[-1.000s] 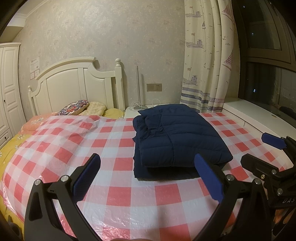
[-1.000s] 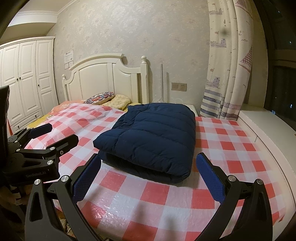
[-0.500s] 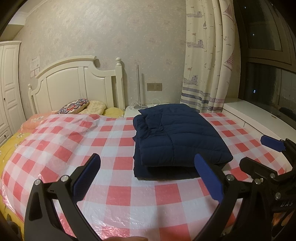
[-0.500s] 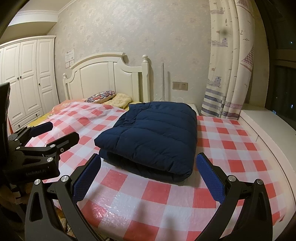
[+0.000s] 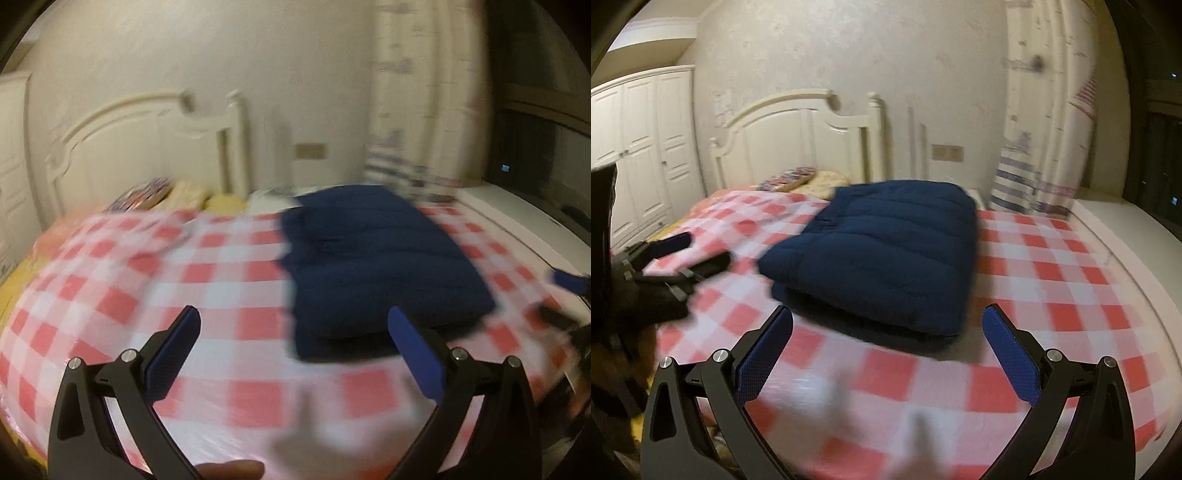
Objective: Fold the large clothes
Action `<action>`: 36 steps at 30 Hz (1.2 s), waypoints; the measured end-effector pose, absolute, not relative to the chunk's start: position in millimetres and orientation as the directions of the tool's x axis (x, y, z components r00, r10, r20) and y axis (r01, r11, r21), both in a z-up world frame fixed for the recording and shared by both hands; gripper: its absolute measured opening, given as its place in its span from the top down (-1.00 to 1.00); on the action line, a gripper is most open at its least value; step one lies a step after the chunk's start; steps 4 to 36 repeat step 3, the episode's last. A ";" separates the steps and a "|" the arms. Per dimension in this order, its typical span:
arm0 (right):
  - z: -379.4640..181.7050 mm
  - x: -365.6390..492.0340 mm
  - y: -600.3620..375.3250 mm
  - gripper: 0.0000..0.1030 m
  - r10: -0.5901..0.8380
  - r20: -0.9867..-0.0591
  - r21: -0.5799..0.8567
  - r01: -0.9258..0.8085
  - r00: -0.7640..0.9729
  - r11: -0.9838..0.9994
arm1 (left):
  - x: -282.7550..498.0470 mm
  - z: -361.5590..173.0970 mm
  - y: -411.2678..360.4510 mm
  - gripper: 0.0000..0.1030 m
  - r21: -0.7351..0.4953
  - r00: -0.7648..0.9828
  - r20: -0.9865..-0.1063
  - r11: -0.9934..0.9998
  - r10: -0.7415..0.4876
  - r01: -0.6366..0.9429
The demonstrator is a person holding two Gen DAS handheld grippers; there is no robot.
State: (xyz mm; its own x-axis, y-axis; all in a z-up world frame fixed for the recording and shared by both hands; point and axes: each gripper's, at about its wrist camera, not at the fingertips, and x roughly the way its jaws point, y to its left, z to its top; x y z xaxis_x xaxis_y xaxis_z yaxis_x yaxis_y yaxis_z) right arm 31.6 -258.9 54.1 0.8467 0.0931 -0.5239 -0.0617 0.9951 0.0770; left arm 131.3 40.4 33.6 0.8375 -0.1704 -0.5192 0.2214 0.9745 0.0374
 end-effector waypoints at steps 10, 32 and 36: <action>63.8 51.5 -347.2 -0.91 -0.054 -0.546 0.097 0.127 0.836 0.987 | 199.3 32.8 105.1 -0.96 0.064 0.817 -0.577 0.996 -0.014 0.063; 63.8 51.5 -347.2 -0.91 -0.054 -0.546 0.097 0.127 0.836 0.987 | 199.3 32.8 105.1 -0.96 0.064 0.817 -0.577 0.996 -0.014 0.063; 63.8 51.5 -347.2 -0.91 -0.054 -0.546 0.097 0.127 0.836 0.987 | 199.3 32.8 105.1 -0.96 0.064 0.817 -0.577 0.996 -0.014 0.063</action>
